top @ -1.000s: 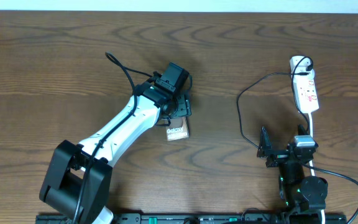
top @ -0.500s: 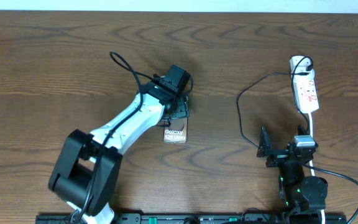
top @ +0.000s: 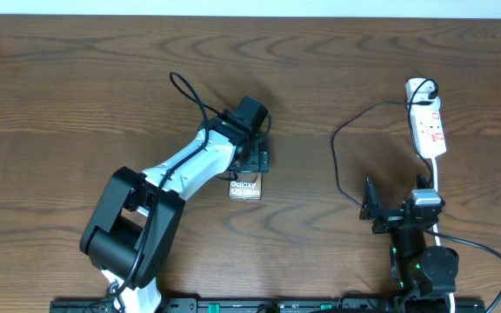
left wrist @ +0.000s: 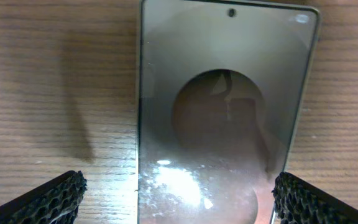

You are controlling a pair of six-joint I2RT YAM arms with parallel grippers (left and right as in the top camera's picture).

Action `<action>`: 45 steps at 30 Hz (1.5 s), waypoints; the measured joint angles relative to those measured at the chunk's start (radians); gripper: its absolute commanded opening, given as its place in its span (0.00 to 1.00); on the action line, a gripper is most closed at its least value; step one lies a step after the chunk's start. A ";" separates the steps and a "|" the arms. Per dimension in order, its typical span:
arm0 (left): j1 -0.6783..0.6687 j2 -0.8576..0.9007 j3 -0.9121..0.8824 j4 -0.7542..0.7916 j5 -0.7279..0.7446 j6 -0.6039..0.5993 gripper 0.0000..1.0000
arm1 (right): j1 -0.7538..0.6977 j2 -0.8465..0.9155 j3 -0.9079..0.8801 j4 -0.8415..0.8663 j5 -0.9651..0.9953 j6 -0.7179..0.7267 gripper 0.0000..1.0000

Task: Plug charger to phone and switch on socket
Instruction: 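Close the left gripper on the phone's sides and grip it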

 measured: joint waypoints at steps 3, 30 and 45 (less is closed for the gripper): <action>0.000 0.000 0.000 0.004 0.020 0.011 0.98 | 0.000 0.000 0.000 0.000 0.000 0.000 0.99; -0.059 0.057 0.007 0.037 -0.023 0.048 0.63 | 0.000 0.000 0.000 0.000 0.000 0.000 0.99; -0.054 0.057 0.034 0.003 -0.015 0.045 0.48 | 0.000 0.000 0.000 0.000 0.000 0.000 0.99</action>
